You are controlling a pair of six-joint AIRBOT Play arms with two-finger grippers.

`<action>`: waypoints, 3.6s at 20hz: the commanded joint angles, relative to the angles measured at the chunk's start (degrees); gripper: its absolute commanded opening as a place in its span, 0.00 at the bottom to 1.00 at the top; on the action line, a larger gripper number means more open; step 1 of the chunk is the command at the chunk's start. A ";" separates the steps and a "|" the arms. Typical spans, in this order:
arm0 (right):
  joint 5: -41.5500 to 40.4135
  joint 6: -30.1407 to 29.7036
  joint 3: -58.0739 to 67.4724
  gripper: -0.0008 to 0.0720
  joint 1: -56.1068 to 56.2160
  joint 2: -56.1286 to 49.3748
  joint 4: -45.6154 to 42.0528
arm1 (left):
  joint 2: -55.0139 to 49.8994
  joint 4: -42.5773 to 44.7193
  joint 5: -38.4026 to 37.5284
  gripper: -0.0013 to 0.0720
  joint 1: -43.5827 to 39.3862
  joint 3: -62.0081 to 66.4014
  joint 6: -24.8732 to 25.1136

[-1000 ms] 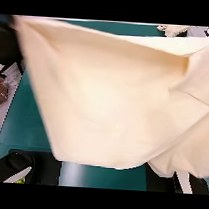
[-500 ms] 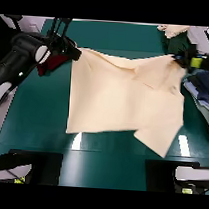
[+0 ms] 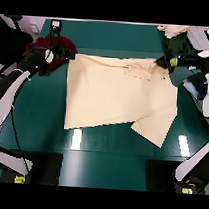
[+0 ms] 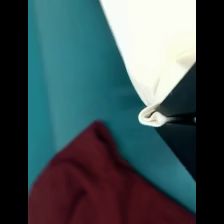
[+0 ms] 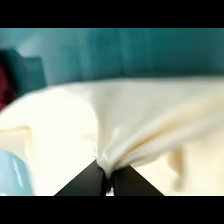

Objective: Fold the shirts.

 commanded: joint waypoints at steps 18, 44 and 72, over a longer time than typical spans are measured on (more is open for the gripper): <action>12.17 -8.24 -29.03 0.62 -14.36 28.72 -16.70 | 13.22 -17.38 -53.99 0.71 16.26 -2.29 10.29; 5.38 -18.05 -71.25 0.81 -27.58 42.80 -20.74 | 39.87 -41.72 -51.69 0.70 19.21 -51.41 16.52; 5.01 -16.55 -73.05 0.05 -18.45 52.92 -16.17 | 39.87 -41.00 -49.09 0.70 19.15 -61.51 11.23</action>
